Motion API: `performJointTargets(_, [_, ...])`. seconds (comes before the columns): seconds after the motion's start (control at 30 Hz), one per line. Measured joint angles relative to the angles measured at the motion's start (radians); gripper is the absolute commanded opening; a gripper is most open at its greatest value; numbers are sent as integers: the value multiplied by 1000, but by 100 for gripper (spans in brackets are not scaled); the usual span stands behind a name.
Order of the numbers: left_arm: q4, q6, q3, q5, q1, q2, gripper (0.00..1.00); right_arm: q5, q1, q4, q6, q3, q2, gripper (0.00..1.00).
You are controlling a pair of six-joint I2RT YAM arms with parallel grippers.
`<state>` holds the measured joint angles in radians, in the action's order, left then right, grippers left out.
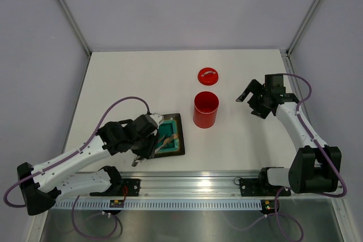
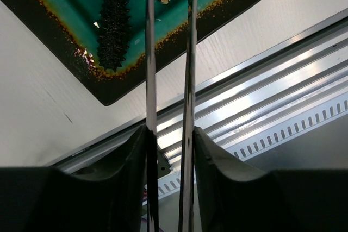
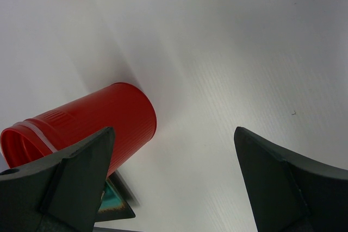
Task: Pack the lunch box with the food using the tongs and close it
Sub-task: Pick up the fake food from the plate.
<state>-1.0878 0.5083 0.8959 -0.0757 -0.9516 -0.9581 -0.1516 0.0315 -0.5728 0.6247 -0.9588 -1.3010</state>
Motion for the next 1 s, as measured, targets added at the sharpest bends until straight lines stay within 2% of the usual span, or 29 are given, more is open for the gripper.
performJointTargets(0.37, [-26, 7, 20, -11, 0, 3, 17, 0, 0, 0, 0, 0, 0, 99])
performJointTargets(0.67, [-57, 17, 97, -41, 0, 39, 11, 0, 0, 1, 0, 4, 5, 99])
performJointTargets(0.87, [-78, 21, 101, -53, 0, 40, 13, 0, 0, 3, 0, 6, 5, 99])
performJointTargets(0.97, [-85, 25, 101, -60, 0, 40, 23, 0, 0, 4, 0, 11, 7, 100])
performJointTargets(1.0, [-87, 26, 101, -62, 0, 39, 31, 0, 0, 3, 1, 11, 7, 99])
